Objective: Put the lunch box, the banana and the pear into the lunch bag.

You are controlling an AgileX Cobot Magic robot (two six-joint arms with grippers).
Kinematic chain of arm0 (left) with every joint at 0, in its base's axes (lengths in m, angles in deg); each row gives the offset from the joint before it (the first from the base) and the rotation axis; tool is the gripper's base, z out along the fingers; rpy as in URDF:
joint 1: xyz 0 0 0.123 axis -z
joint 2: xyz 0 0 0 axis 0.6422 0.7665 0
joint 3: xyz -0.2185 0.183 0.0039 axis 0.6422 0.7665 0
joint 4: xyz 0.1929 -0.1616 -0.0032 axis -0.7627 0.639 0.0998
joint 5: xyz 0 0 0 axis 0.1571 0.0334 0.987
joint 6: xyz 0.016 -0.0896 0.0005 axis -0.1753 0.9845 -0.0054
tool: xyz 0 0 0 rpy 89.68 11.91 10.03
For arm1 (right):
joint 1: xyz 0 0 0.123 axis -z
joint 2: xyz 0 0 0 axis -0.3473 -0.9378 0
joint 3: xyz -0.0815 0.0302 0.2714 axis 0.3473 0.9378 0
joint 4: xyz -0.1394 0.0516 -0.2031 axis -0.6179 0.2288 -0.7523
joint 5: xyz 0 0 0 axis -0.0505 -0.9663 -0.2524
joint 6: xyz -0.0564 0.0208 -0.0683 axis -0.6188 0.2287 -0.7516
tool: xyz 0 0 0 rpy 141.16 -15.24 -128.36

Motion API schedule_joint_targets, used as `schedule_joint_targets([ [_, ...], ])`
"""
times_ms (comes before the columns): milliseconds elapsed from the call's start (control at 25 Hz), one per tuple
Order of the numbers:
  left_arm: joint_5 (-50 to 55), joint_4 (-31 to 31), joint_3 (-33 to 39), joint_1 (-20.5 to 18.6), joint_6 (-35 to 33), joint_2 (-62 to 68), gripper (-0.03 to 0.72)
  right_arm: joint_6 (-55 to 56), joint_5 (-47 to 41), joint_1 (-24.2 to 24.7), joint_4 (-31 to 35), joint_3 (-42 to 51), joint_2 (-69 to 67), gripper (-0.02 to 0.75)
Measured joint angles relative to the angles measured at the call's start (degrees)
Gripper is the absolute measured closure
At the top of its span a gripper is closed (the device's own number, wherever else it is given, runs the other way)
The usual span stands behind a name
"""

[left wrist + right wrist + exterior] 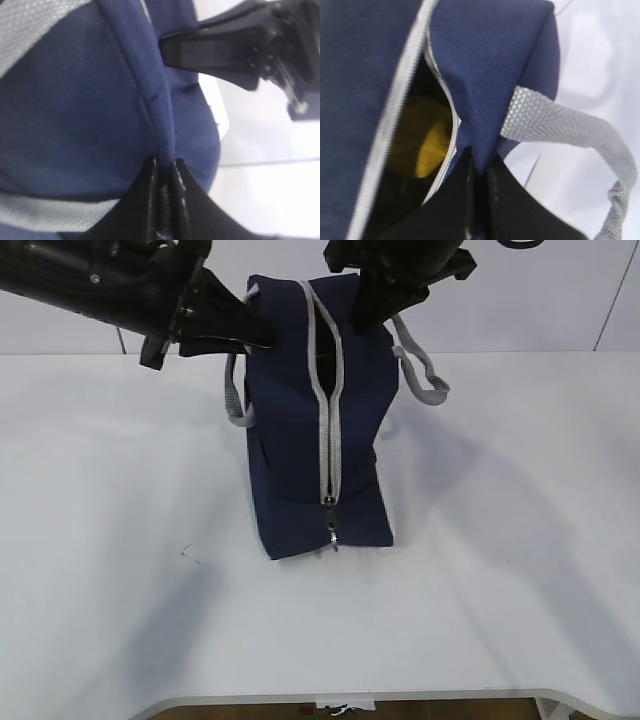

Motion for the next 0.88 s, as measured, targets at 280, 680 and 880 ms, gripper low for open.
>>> schedule_joint_targets([
  [280, -2.6, 4.0, 0.0, 2.8, -1.5, 3.0, 0.676, 0.5, 0.0, 0.0, -3.3, 2.9, 0.9, 0.734],
  [680, -2.4, 4.9, 0.0, 2.8, -1.7, 3.1, 0.384, 1.8, 0.3, 0.0, -3.4, 3.3, 1.6, 0.395],
  [880, 1.9, 3.7, 0.0, 2.0, -1.7, 2.4, 0.342, 1.9, 0.4, 0.0, -3.4, 4.0, 5.1, 0.327],
])
